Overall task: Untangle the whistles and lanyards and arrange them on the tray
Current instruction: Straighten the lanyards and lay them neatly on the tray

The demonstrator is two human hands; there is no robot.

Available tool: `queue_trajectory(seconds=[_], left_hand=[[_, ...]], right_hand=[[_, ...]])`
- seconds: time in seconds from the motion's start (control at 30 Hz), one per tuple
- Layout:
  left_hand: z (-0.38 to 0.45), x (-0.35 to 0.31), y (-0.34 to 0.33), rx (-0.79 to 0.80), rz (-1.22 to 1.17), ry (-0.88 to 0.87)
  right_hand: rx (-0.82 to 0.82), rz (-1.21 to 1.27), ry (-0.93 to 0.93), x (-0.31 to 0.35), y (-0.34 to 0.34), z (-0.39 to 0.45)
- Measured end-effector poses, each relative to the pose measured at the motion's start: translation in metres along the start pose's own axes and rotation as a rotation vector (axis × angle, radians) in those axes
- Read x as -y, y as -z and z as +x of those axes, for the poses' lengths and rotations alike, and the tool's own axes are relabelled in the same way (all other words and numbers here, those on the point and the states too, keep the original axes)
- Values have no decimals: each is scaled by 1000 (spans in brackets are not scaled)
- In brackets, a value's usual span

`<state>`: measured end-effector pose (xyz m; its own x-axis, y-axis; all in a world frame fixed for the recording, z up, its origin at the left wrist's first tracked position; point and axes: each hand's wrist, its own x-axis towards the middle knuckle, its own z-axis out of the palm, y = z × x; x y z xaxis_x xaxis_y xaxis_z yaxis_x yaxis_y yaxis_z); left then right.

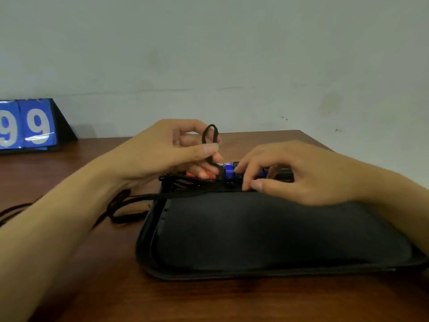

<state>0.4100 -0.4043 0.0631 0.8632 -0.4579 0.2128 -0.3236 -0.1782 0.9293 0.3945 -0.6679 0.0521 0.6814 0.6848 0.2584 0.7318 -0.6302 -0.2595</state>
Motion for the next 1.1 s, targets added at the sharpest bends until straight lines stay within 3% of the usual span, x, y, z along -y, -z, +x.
queue_trajectory(seconds=[0.13, 0.33, 0.63, 0.97, 1.1], left_hand=[[-1, -1, -2, -24, 45, -53], [1, 0, -1, -59, 169, -176], [8, 12, 17, -76, 839, -231], [12, 23, 33, -152, 933, -245], [13, 28, 36, -195, 922, -273]], right_hand=[[135, 195, 114, 16, -6, -4], [164, 174, 113, 17, -7, -3], [104, 253, 32, 16, 0, -4], [-133, 269, -74, -1, 15, -3], [-97, 142, -163, -10, 15, -3]])
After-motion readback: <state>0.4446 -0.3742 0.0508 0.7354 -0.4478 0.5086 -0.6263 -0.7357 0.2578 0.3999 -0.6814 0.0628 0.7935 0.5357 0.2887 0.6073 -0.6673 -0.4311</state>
